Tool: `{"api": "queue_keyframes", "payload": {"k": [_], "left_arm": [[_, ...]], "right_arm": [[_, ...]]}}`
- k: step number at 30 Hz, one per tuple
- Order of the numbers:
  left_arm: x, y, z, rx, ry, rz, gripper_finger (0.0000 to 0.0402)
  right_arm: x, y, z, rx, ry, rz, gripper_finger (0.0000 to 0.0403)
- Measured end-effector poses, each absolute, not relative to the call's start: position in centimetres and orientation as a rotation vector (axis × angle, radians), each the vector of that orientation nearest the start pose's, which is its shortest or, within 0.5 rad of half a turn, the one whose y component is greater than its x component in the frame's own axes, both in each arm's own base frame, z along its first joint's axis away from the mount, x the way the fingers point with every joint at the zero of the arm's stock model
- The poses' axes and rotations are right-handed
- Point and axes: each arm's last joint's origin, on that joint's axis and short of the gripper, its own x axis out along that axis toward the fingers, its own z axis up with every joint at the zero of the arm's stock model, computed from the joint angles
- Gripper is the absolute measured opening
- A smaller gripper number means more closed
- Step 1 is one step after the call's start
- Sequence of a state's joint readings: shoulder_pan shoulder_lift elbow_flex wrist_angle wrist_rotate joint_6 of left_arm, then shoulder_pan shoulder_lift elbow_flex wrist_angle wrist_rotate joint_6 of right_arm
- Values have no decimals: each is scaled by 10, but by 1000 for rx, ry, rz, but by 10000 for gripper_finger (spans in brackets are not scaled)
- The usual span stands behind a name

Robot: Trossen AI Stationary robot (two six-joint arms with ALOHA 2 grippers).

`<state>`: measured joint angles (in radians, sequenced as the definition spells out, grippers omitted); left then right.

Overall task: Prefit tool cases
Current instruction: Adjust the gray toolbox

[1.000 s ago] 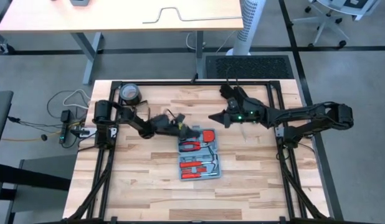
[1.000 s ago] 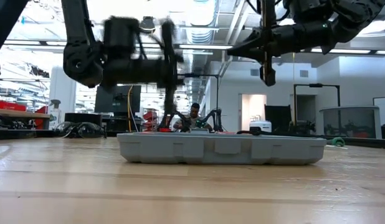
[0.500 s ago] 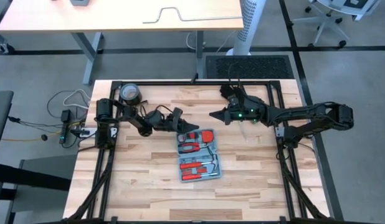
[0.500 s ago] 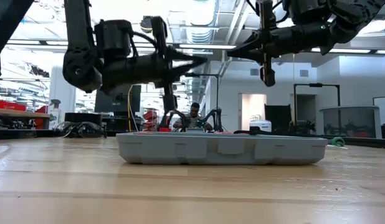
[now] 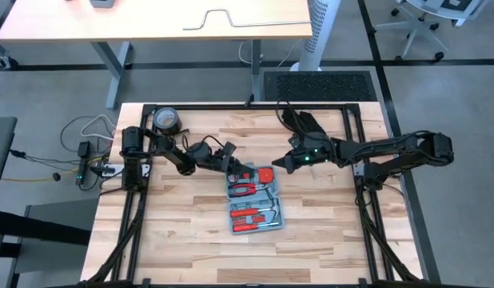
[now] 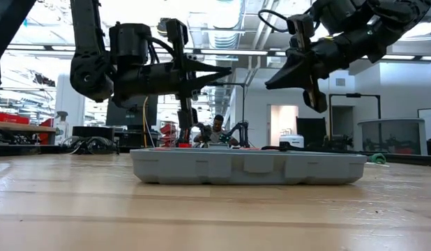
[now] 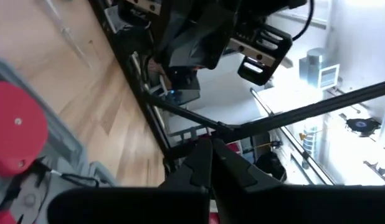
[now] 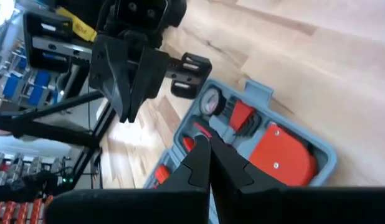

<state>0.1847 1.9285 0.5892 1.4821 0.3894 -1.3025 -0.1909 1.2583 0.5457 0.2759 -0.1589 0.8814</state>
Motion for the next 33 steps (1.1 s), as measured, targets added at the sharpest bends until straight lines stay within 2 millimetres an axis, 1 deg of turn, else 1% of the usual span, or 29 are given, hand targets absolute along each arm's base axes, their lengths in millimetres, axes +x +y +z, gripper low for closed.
{"api": "queue_keyframes", "payload": {"k": [4,6,8,11,14,17,20,23,25,30,33], "left_arm": [[317,48,139,-1263,23,-261,0],[318,47,142,-1264,15,-299,0],[318,46,150,-1252,2,-394,0],[321,42,163,-1221,73,-548,0],[324,35,182,-1134,143,-732,0],[324,25,202,-1000,204,-917,0],[321,17,219,-891,223,-1035,0],[319,14,230,-840,199,-1068,0],[318,14,232,-835,188,-1069,0],[319,16,232,-852,168,-1041,0],[324,21,228,-907,148,-938,0]], "right_arm": [[247,-41,198,942,405,-218,12],[247,-41,198,942,407,-219,12],[247,-41,198,942,407,-220,12],[247,-41,198,940,405,-227,12],[247,-41,198,933,399,-244,12],[247,-41,198,921,399,-241,12],[247,-41,198,920,401,-243,12],[247,-41,198,919,400,-242,12],[247,-41,198,919,400,-242,12],[247,-41,198,919,400,-242,12],[247,-41,198,919,400,-242,12]]}}
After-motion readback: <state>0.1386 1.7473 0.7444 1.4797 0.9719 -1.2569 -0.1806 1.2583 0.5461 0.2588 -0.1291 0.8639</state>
